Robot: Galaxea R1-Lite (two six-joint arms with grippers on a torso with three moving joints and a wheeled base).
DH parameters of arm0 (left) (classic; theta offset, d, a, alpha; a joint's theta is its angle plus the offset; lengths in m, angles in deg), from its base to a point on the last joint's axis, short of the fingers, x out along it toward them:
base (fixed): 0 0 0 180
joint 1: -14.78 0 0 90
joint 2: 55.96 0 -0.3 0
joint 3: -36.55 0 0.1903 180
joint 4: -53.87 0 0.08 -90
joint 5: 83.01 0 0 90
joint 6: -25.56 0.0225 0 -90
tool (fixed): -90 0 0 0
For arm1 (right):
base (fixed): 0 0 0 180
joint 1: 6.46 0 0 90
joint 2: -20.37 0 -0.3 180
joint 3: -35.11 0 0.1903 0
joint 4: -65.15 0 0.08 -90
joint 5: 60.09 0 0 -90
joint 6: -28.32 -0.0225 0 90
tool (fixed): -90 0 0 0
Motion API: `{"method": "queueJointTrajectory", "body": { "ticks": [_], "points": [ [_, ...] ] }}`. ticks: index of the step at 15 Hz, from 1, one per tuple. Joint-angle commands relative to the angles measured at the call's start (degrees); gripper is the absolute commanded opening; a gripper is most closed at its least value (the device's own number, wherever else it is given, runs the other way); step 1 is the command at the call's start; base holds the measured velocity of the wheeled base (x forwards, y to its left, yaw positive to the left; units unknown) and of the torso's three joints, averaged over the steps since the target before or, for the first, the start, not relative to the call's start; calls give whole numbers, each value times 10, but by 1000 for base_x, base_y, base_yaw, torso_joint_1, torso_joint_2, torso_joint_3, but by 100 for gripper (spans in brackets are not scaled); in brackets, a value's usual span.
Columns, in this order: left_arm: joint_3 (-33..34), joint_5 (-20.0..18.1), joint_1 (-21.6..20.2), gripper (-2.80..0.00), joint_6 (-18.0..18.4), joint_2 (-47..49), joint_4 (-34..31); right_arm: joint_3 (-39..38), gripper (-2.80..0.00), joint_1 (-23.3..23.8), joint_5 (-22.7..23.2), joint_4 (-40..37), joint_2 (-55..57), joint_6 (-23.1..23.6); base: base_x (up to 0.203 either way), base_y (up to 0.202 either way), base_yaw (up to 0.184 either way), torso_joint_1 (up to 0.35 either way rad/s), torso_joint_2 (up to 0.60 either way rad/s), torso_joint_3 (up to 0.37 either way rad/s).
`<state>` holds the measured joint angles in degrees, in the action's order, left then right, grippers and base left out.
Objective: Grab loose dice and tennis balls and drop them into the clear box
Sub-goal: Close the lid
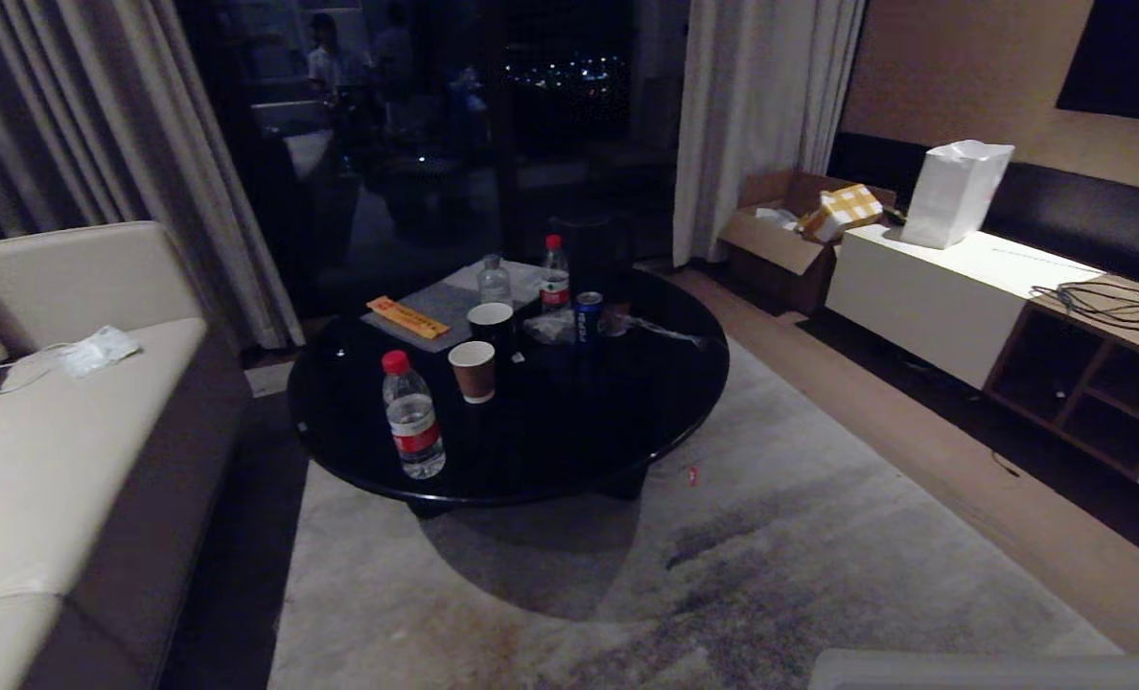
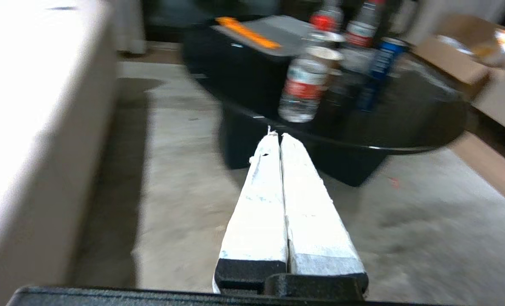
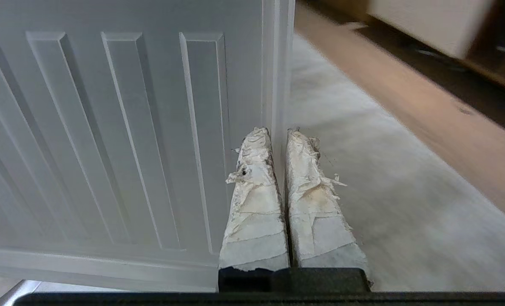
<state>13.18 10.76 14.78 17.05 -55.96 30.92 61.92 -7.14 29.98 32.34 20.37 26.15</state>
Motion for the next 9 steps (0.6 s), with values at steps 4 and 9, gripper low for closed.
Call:
{"method": "queueJointTrajectory", "body": {
  "ticks": [4, 9],
  "points": [
    [1, 0, 0, -280, -1, 1, 1, 0, -280, 0, 0, 0, 1, -1, 0, -4, 118, 1, -1, 4],
    [1, 0, 0, -280, 0, 1, 0, 0, -280, 0, 0, 0, 1, -1, 0, 0, 0, 0, 0, 0]
  ]
}}
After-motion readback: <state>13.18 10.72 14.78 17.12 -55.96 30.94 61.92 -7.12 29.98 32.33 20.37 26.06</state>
